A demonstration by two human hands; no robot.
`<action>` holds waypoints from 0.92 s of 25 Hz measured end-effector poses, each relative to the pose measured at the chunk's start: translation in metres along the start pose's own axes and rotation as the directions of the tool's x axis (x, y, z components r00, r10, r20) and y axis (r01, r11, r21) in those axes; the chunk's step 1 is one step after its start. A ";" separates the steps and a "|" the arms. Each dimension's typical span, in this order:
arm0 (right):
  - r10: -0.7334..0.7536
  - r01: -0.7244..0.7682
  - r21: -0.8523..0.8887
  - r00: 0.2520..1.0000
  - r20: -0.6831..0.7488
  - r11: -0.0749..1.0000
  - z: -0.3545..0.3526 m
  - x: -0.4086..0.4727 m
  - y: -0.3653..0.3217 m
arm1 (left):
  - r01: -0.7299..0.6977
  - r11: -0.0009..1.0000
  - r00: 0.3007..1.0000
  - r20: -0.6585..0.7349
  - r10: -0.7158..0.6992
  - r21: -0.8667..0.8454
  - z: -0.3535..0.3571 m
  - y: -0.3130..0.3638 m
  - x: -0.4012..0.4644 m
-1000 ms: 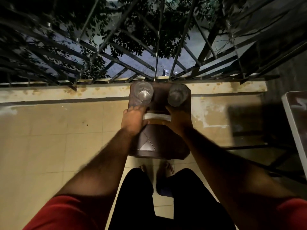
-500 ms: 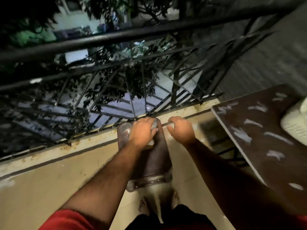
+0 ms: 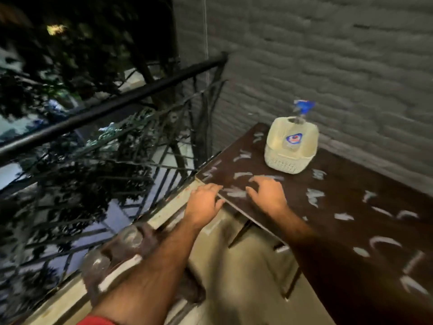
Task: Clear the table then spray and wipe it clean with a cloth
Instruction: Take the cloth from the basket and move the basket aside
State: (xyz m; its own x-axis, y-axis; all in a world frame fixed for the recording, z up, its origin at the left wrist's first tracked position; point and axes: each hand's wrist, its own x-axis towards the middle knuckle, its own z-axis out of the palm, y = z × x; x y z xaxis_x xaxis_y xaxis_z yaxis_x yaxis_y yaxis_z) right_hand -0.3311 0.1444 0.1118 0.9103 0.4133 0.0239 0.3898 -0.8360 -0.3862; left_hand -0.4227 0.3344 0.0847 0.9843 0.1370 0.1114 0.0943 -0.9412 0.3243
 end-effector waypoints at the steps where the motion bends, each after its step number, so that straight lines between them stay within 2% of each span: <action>1: 0.028 -0.028 -0.001 1.000 -0.014 1.000 -0.011 -0.002 0.026 | -0.028 0.999 1.000 0.003 0.028 -0.020 0.008 0.024 0.012; 6: 0.180 -0.182 -0.032 0.982 -0.062 0.983 -0.055 -0.013 0.141 | -0.149 0.987 0.988 0.026 0.150 -0.064 0.047 0.130 0.072; 11: 0.317 -0.315 0.037 0.944 -0.091 0.949 -0.073 -0.024 0.208 | -0.273 0.958 0.957 0.083 0.280 -0.083 0.074 0.184 0.114; 17: 0.448 -0.439 0.099 0.889 -0.098 0.893 -0.077 -0.013 0.248 | -0.350 0.927 0.920 0.137 0.368 -0.135 0.100 0.209 0.183; 23: 0.549 -0.531 0.149 0.826 -0.127 0.834 -0.073 0.065 0.262 | -0.408 0.895 0.890 0.143 0.434 -0.180 0.107 0.201 0.287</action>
State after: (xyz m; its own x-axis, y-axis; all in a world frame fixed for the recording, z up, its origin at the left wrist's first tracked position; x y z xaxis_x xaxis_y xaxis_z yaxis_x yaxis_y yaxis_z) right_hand -0.1596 -0.0740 0.0792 0.9837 -0.1633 -0.0751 -0.1793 -0.8630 -0.4724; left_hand -0.1050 0.1516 0.0812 0.9379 -0.3306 0.1054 -0.3436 -0.8429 0.4141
